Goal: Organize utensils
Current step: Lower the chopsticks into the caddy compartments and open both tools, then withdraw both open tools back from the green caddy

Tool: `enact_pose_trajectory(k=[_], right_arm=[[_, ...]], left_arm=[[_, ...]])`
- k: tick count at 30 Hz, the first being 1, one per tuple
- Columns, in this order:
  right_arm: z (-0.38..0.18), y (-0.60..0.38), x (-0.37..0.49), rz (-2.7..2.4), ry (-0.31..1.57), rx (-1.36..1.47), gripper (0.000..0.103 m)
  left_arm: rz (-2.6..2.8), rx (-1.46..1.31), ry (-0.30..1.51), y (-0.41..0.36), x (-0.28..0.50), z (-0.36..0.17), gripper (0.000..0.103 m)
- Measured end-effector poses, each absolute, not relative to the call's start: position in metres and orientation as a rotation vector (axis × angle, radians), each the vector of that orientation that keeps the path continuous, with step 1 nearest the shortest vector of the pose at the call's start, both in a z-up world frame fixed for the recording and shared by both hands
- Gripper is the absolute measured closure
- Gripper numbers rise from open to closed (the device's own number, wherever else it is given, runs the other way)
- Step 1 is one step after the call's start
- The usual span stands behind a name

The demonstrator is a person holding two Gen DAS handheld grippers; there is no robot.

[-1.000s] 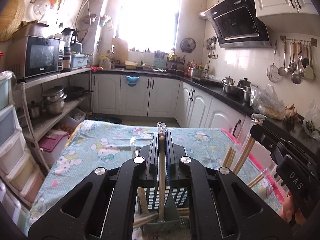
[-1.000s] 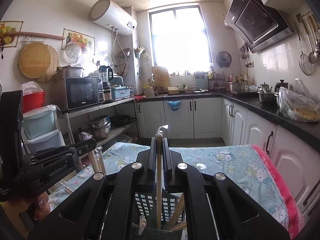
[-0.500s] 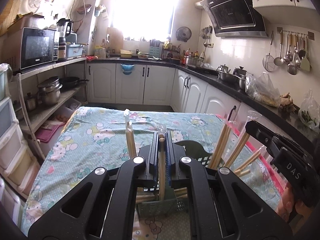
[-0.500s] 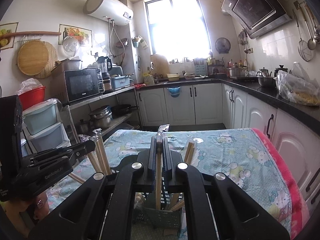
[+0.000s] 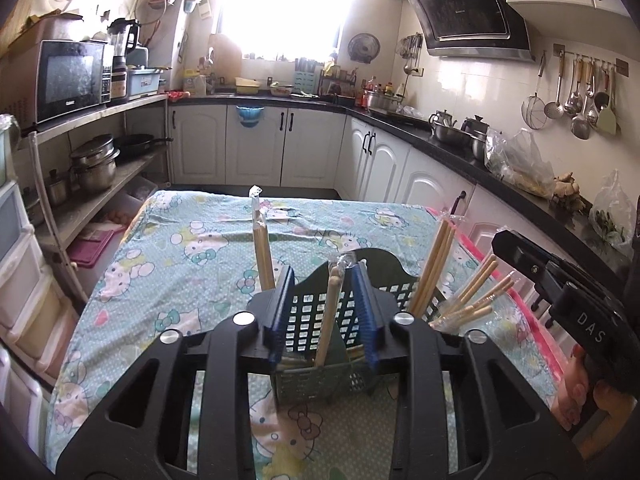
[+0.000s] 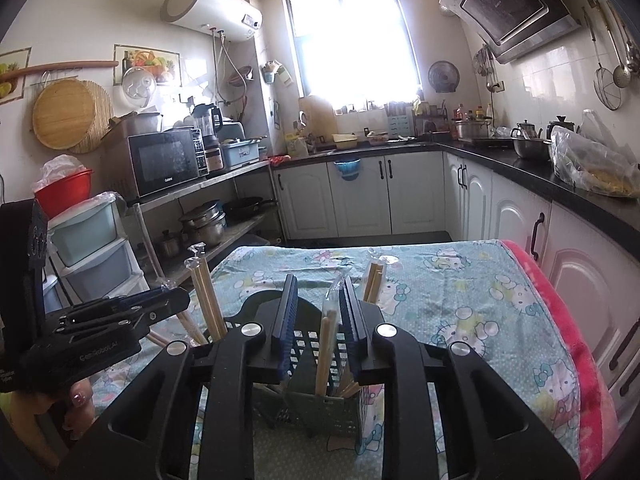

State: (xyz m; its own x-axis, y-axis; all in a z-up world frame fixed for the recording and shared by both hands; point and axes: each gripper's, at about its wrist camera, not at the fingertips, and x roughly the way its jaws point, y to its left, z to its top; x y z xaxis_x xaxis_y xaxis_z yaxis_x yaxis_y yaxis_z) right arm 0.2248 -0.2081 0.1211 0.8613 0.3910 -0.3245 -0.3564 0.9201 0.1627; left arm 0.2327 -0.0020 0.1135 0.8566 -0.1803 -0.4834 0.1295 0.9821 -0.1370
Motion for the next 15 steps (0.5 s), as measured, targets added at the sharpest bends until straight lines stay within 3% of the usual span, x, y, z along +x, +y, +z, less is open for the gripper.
enact_pose_trajectory(k=[15], right_arm=[[0.127, -0.208, 0.195, 0.416, 0.374, 0.066, 0.062]], left_arm=[[-0.196, -0.121, 0.533, 0.001, 0.206, 0.114, 0.038]])
